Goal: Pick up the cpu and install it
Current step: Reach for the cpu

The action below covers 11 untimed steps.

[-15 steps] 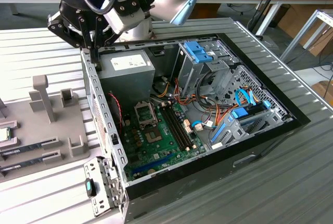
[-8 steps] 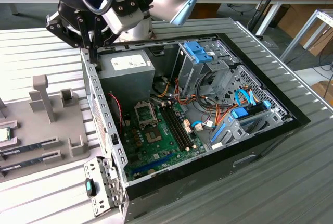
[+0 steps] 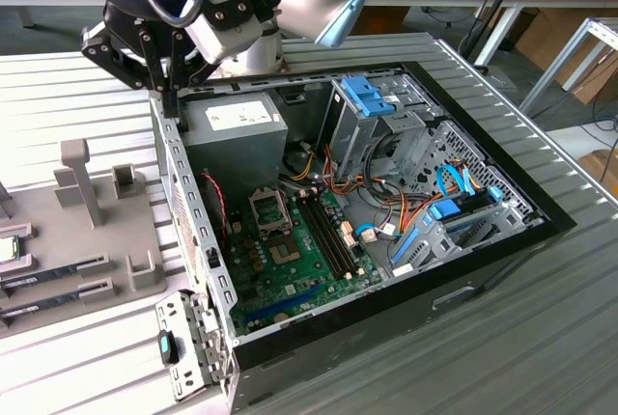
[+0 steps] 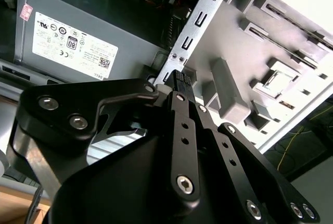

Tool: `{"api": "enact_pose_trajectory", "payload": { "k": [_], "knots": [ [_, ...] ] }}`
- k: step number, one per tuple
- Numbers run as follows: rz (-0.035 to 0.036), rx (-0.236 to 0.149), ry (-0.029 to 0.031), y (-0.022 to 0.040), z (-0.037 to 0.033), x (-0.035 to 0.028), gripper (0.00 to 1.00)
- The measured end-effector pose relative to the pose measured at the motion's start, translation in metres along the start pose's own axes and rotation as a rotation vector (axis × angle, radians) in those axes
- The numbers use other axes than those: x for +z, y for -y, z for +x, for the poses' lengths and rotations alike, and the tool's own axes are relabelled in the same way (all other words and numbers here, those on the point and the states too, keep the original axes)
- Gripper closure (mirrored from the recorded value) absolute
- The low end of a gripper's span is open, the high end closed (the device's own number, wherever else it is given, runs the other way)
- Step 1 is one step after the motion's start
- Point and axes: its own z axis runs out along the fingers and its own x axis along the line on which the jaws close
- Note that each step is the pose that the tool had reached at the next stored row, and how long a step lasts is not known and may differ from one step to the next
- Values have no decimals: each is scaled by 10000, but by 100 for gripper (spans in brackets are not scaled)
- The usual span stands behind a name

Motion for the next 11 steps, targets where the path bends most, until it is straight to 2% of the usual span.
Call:
{"api": "enact_pose_trajectory", "payload": {
  "k": [11],
  "knots": [
    [0, 0, 0, 3, 42, 0, 89]
  ]
}}
